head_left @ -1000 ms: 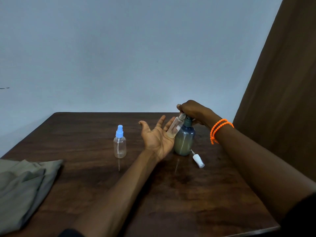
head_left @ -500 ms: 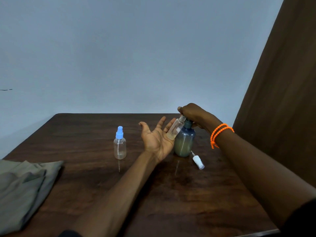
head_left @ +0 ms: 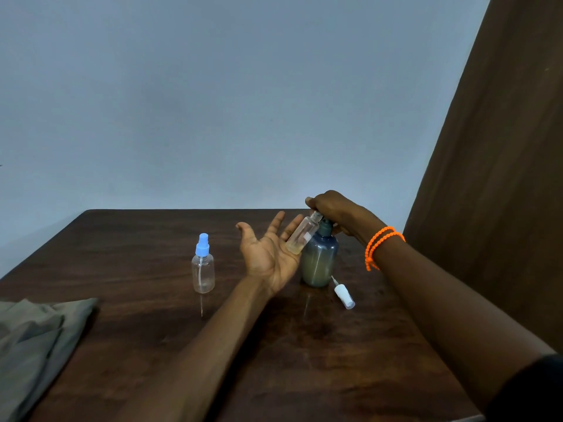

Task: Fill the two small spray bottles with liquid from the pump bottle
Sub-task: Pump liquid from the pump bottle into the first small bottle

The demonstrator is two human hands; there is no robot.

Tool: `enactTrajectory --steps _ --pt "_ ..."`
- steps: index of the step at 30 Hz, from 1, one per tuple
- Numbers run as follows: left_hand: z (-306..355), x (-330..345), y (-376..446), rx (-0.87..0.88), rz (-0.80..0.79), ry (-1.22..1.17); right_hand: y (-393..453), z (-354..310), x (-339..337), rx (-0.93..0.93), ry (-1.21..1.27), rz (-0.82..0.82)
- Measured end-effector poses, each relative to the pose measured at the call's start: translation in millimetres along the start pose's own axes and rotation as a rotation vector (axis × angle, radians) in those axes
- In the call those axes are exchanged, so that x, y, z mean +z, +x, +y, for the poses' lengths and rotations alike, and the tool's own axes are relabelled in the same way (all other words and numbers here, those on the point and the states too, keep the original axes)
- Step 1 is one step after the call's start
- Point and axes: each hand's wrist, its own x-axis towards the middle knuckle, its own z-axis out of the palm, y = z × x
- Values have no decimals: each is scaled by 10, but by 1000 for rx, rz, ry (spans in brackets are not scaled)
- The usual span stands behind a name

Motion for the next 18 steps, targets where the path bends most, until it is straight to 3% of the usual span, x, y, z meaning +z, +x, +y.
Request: enactTrajectory --steps 18 --pt "31 5 -11 16 7 25 -29 -69 -16 21 -98 0"
